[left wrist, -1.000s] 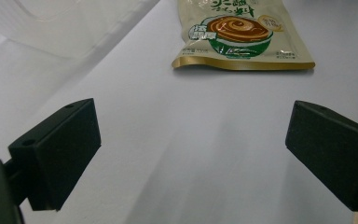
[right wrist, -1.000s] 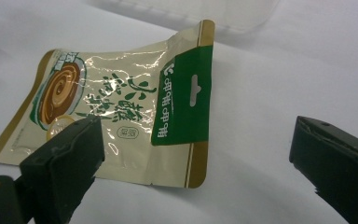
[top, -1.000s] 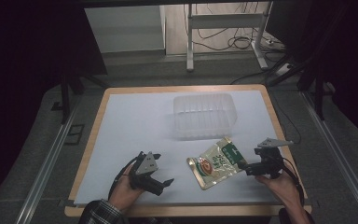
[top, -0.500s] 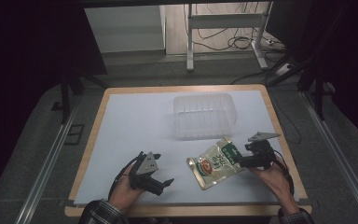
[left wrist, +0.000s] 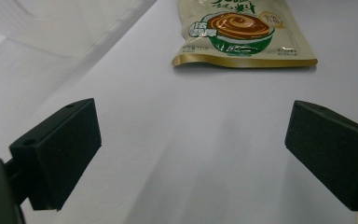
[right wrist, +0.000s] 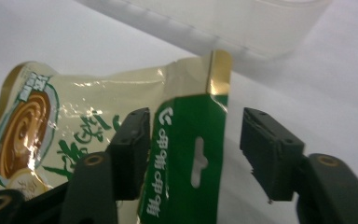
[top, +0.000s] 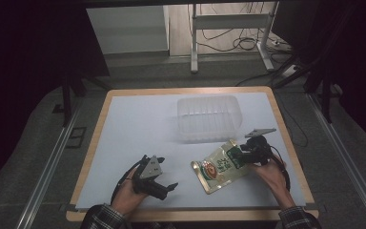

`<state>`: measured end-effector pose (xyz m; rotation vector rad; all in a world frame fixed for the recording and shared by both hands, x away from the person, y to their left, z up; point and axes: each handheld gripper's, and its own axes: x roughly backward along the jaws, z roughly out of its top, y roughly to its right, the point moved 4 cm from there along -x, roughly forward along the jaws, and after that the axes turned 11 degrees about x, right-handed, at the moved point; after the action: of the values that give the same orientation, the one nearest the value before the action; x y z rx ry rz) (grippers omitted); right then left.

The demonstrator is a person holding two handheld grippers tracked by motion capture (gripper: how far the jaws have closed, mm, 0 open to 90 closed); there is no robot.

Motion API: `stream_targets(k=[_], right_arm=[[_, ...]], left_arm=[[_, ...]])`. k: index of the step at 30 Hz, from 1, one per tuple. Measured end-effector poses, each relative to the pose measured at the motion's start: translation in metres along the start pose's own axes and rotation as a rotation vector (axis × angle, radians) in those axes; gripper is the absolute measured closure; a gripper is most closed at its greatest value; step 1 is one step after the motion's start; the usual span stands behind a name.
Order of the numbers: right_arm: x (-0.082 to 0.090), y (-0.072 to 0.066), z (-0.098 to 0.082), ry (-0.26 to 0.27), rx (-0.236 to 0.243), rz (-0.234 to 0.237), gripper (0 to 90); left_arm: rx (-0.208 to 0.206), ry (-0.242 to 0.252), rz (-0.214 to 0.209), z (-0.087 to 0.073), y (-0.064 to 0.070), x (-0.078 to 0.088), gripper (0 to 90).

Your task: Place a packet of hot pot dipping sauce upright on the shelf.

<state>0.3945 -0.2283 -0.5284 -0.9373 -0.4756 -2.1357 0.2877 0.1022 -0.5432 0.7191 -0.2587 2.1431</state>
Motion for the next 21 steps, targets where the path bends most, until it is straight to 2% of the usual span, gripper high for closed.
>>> stream_targets(k=[3,6,10,14,16,21], right_arm=[[-0.004,0.000,0.001,-0.012,-0.008,0.023,49.9],[-0.009,0.000,0.001,-0.027,-0.001,0.044,57.8],[-0.007,-0.004,0.004,-0.006,0.021,0.048,64.8],[-0.010,-0.010,0.004,-0.033,0.049,0.036,68.7],[-0.011,-0.010,0.004,-0.038,0.048,0.028,70.2],[-0.017,-0.014,0.002,-0.075,0.037,0.043,81.0]], left_arm=[[-0.002,-0.001,0.001,0.000,0.000,0.000,3.1],[-0.001,-0.001,0.000,0.000,0.000,0.000,3.2],[-0.001,0.000,0.000,0.000,0.001,-0.001,3.2],[-0.005,-0.003,0.001,0.000,0.001,0.000,3.2],[-0.004,-0.002,0.001,0.000,0.001,0.000,3.2],[-0.006,-0.004,0.000,0.000,0.001,0.000,3.2]])
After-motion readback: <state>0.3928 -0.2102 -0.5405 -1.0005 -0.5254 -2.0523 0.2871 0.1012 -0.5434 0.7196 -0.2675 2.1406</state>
